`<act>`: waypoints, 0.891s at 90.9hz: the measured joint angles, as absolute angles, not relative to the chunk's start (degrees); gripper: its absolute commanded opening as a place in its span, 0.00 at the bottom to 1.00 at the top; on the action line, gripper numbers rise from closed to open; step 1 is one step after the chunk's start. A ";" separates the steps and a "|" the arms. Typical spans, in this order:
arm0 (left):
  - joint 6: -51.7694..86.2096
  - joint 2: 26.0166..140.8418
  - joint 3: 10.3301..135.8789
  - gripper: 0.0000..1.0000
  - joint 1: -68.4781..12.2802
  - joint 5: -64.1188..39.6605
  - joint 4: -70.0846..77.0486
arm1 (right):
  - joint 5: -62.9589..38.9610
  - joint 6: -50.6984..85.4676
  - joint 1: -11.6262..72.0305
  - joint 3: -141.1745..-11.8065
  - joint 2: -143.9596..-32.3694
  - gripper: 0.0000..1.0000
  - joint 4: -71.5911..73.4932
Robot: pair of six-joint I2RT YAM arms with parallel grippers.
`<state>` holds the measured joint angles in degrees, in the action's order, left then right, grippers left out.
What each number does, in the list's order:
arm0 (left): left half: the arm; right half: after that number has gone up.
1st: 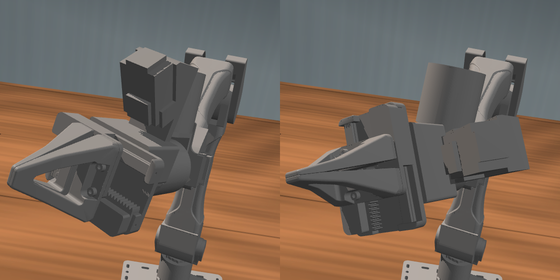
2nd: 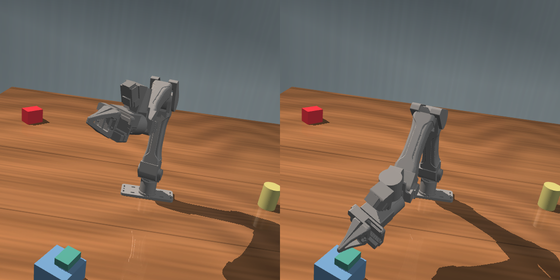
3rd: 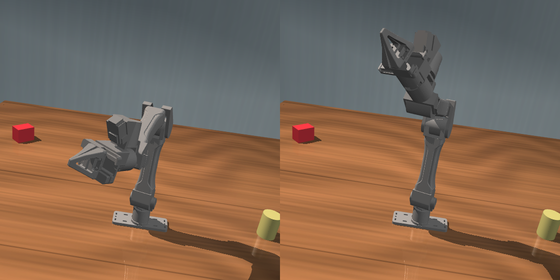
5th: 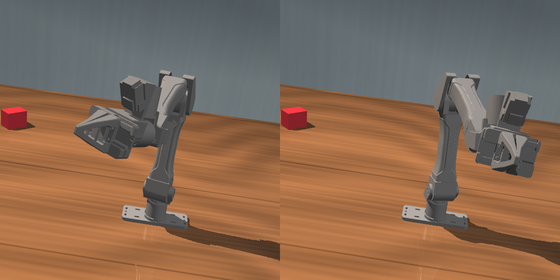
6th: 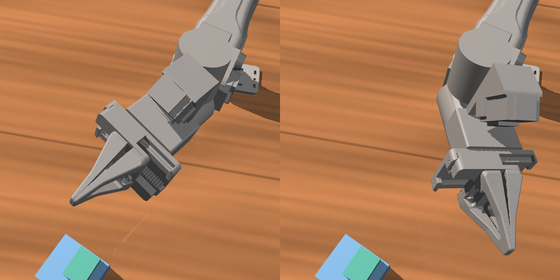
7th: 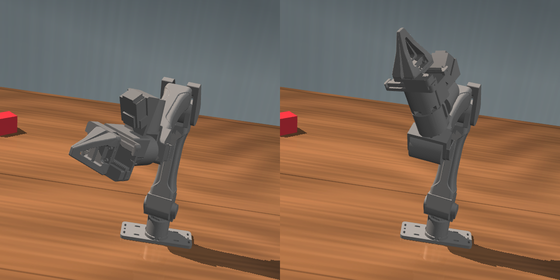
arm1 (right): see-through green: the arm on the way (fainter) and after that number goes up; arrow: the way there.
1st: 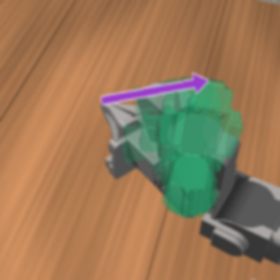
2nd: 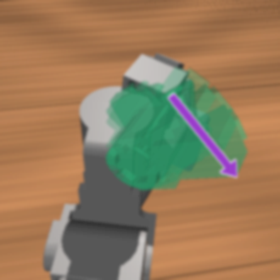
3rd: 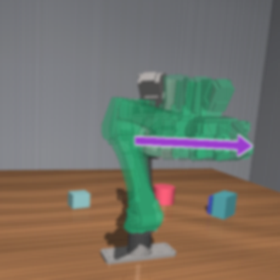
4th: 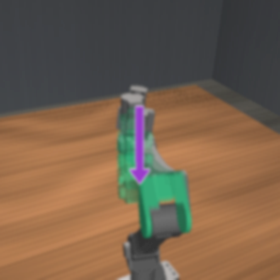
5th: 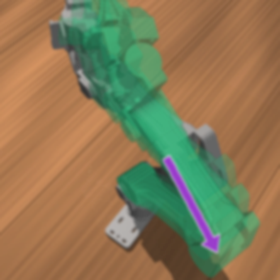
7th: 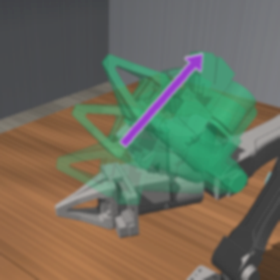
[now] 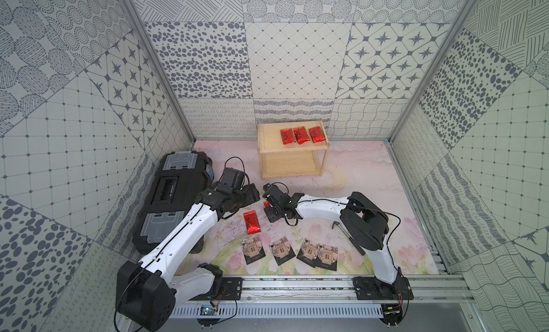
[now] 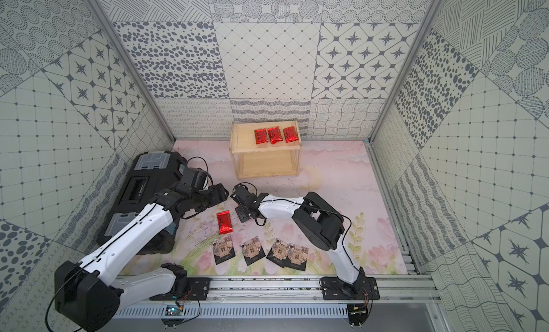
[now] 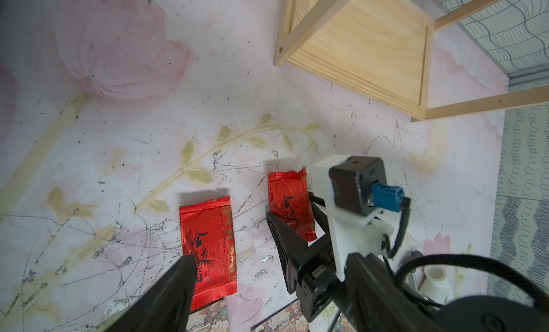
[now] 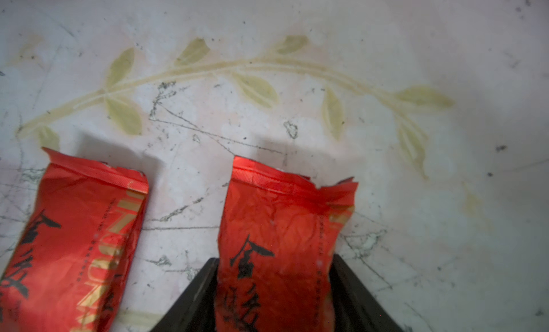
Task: Place the tea bags on the shelf by color
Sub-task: Pick up the tea bag from the center of the board.
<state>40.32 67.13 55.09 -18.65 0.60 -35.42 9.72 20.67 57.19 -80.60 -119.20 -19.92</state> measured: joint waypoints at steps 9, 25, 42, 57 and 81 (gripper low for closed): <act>40.34 66.98 55.09 0.83 -18.65 0.58 -35.40 | 10.41 21.34 57.19 -79.88 -118.21 0.54 -20.32; 40.34 66.67 55.09 0.83 -18.65 0.40 -35.42 | 11.81 22.76 57.19 -78.83 -114.69 0.54 -22.22; 40.29 66.48 55.68 0.83 -18.65 0.40 -35.59 | 13.98 23.62 57.10 -78.76 -106.61 0.53 -25.10; 40.27 67.07 58.41 0.83 -18.55 0.38 -35.44 | 15.27 22.98 54.83 -83.40 -101.89 0.53 -27.49; 40.27 68.31 59.18 0.83 -18.44 0.43 -34.96 | 17.65 16.47 49.04 -103.77 -104.77 0.53 -28.93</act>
